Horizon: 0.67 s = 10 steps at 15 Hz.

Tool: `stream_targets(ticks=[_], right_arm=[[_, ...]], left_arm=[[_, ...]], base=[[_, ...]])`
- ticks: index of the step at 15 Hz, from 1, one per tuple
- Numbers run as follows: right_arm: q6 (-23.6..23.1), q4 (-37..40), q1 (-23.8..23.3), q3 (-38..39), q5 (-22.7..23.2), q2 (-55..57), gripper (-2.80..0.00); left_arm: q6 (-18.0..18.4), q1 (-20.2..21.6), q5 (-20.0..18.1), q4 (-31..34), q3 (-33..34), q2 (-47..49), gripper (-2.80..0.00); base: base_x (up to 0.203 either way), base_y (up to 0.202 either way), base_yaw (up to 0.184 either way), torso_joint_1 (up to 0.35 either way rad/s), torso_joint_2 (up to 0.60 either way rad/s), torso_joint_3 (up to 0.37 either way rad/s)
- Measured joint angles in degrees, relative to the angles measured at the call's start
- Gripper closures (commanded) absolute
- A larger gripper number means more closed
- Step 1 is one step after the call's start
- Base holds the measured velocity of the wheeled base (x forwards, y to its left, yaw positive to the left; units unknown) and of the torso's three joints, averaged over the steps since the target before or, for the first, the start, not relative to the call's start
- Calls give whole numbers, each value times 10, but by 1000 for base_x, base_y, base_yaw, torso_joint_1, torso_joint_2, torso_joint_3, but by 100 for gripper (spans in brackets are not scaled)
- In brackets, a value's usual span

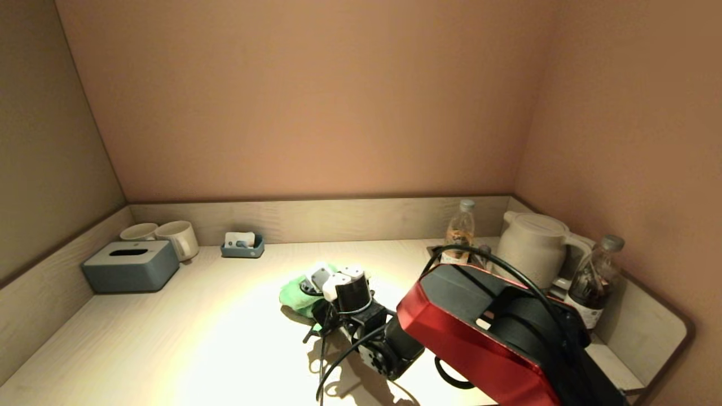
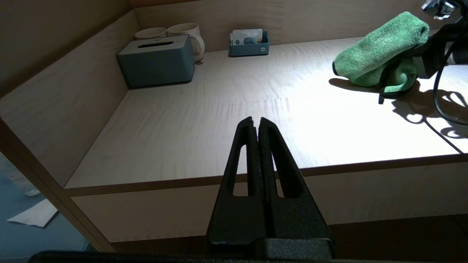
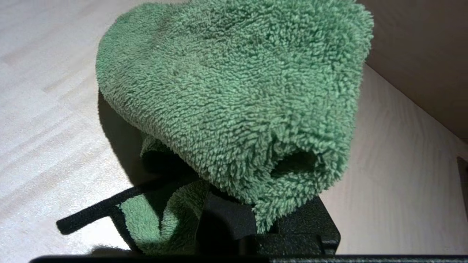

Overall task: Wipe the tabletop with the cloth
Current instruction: Sweep the stains on the table

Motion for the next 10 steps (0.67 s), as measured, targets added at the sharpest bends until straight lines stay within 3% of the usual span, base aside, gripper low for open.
stream_targets(ticks=[10], right_arm=[[-2, -64, -94, 170, 4, -129, 0]], left_arm=[[-1, 0, 0, 0, 0, 0, 0]], base=[[0, 0, 0, 0, 0, 0]])
